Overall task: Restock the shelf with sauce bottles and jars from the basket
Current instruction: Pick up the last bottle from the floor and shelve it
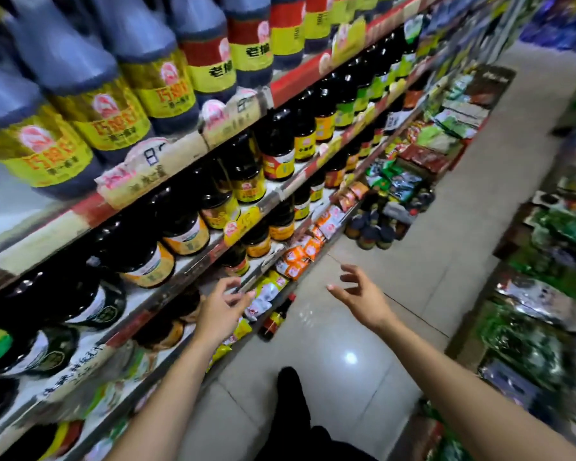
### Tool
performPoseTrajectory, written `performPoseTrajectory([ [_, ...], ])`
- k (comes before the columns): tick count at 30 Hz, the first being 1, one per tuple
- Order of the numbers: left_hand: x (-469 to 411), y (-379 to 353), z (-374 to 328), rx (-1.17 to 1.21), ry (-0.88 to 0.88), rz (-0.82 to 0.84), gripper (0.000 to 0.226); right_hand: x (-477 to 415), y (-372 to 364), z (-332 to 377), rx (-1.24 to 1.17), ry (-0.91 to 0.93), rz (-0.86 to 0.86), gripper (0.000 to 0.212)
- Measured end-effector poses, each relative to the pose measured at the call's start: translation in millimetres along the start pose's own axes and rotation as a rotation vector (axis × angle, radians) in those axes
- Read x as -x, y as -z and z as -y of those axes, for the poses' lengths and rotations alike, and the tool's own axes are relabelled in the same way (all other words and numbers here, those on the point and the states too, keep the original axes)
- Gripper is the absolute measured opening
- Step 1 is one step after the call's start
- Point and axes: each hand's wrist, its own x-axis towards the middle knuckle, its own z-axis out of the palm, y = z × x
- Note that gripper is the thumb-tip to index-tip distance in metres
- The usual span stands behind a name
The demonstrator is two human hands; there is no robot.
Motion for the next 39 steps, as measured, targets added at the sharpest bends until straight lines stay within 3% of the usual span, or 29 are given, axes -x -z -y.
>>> performPoseTrajectory([
  [4, -44, -27, 9, -0.006, 0.050, 0.105, 0.033, -27, 5, -17, -0.102, -0.159, -0.079, 0.056],
  [10, -116, -52, 32, -0.069, 0.145, 0.221, 0.036, -78, -15, -36, -0.065, -0.320, -0.101, 0.056],
  [19, -185, -107, 109, -0.174, 0.337, 0.367, 0.029, -125, -38, -109, -0.113, -0.525, -0.114, 0.057],
  [28, -269, -172, 222, -0.297, 0.454, 0.297, 0.027, -197, -83, -235, -0.143, -0.654, -0.050, 0.052],
  [39, -331, -275, 370, -0.462, 0.414, 0.335, 0.033, -291, -182, -400, -0.257, -0.722, 0.069, 0.038],
])
